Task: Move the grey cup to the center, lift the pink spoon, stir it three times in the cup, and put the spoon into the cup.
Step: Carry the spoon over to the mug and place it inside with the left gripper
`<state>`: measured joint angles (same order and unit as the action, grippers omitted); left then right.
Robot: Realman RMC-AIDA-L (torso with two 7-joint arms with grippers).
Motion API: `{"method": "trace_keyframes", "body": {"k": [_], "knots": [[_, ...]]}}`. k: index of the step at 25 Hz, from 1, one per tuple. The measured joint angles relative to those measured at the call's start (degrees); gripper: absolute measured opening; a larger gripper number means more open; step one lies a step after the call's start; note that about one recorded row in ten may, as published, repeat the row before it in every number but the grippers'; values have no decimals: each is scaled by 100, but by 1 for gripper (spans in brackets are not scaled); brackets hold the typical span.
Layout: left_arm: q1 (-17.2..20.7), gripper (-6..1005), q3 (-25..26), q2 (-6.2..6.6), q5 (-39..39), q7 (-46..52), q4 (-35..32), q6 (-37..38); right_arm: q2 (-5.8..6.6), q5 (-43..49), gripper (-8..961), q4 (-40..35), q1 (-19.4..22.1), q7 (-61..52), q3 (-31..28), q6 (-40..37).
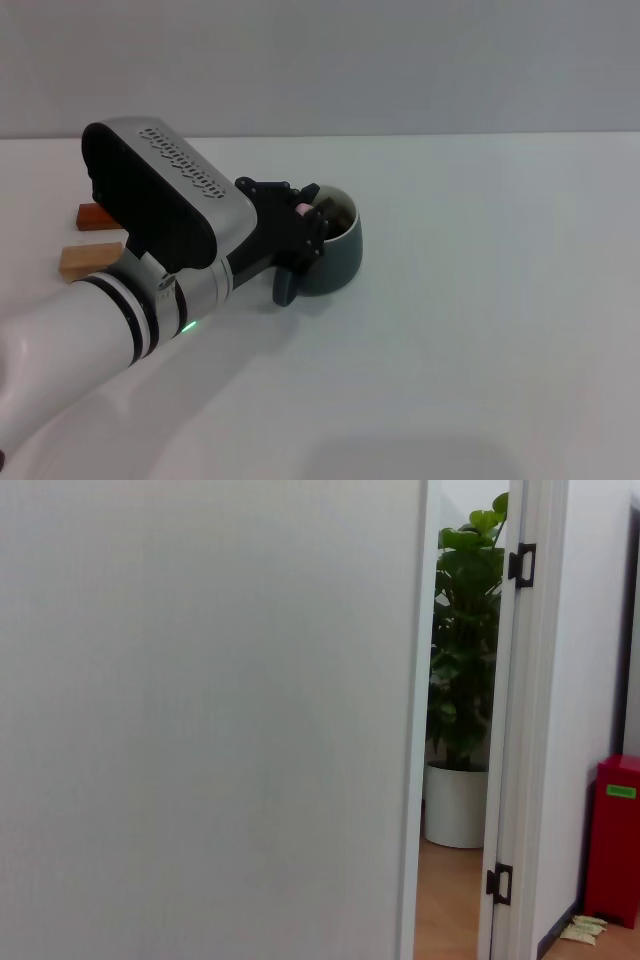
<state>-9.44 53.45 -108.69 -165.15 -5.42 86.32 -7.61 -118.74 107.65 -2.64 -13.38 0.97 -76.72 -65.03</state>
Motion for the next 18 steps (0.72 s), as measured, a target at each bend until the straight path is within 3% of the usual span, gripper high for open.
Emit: {"method": "trace_keyframes", "body": {"k": [18], "knots": [[335, 146, 131, 87, -15, -4, 212, -151, 0, 0, -2, 36, -16, 0, 82, 9]]}}
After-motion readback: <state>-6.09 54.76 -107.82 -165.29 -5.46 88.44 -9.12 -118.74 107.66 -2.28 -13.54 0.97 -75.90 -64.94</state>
